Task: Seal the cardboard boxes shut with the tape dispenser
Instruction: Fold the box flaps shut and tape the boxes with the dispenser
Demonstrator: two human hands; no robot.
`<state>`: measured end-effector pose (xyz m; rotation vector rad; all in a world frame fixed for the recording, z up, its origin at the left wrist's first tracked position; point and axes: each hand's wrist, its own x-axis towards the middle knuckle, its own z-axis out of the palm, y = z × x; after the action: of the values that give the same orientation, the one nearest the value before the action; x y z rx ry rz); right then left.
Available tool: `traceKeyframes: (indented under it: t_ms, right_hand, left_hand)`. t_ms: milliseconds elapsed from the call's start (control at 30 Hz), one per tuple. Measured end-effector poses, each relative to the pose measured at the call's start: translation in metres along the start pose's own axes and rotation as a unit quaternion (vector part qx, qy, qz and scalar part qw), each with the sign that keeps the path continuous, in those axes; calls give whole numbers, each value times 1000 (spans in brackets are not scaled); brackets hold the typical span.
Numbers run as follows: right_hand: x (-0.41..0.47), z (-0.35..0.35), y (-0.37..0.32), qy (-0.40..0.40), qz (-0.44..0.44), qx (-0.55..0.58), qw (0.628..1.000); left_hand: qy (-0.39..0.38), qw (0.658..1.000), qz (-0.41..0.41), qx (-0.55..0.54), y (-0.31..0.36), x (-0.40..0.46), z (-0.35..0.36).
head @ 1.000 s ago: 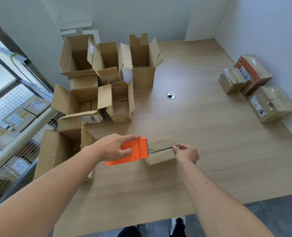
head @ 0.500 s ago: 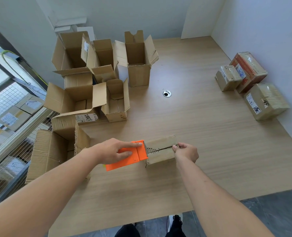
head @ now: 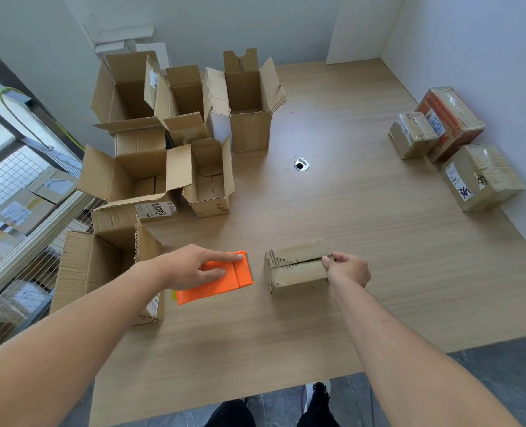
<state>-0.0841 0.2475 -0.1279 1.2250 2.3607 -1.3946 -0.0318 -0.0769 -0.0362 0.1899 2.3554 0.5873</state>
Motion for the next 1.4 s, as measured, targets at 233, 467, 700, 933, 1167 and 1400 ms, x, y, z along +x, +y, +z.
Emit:
traceKeyframes:
  t_ms: [233,467,700,933,1167,1400]
  right_hand:
    - [-4,-6,-3,-26,-46,-64,997]
    - [-30,5,-16,-14,-197,-351,915]
    - [-60,36,-9,-117,-266,-439,850]
    - [-51,43,1,-139,-256,-446,846]
    - [-51,46,6,-113,-287,-459,833]
    - [-47,45,2,-121,-322,-487,803]
  left_hand:
    - [13,999,-11,27,1,8,5]
    - [14,994,-33,99,13,29,21]
    - [27,992,-36,118,28,44,39]
    - [52,994,-53,80,22,44,51]
    - [53,993,-88,57,36,53,52]
    - [34,993,-86,73,51,57,40]
